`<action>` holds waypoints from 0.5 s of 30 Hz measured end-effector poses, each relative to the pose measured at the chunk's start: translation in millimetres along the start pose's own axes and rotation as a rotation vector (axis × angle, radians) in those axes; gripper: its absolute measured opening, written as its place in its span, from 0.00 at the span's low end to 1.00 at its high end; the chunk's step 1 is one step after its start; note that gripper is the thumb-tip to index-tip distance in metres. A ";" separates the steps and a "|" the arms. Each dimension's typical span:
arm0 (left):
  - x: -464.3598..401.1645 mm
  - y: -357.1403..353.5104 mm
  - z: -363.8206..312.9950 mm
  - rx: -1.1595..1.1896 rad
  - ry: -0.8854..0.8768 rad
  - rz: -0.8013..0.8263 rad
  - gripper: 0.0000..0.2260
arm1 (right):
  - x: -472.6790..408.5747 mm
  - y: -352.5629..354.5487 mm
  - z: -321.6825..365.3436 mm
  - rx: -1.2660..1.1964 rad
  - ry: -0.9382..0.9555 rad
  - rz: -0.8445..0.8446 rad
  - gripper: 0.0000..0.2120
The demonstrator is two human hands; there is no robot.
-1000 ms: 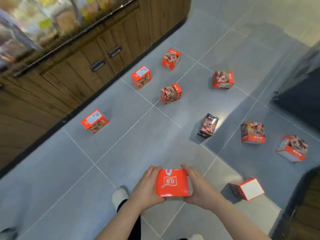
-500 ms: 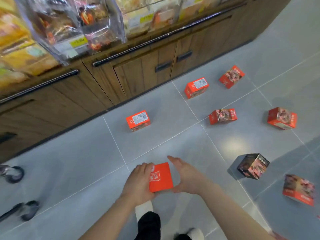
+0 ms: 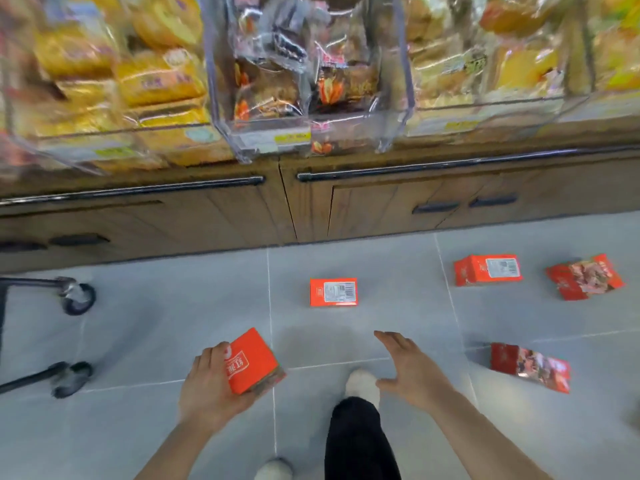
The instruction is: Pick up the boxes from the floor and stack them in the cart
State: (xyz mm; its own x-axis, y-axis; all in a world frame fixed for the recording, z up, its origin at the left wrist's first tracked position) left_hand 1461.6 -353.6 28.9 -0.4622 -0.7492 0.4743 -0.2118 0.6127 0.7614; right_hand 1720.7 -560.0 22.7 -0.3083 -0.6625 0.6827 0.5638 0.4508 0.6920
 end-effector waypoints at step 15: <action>-61.9 -72.3 62.0 0.249 0.289 -0.122 0.51 | -203.7 -25.0 20.2 0.338 0.219 0.038 0.39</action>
State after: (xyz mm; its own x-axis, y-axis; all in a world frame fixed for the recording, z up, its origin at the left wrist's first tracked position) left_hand 1452.1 -336.0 -82.9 -0.1664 -0.8385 0.5188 -0.4693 0.5301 0.7062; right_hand 1753.9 -424.2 -128.9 -0.1006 -0.7370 0.6684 0.2764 0.6247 0.7304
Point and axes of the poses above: each hand's wrist, its own x-axis away from the middle knuckle, its own y-axis out of the back of the hand, z = x × y, the point moved 4 cm from there along -x, towards the middle knuckle, and after that the axes turned 12 degrees about x, right-handed, at the moved point
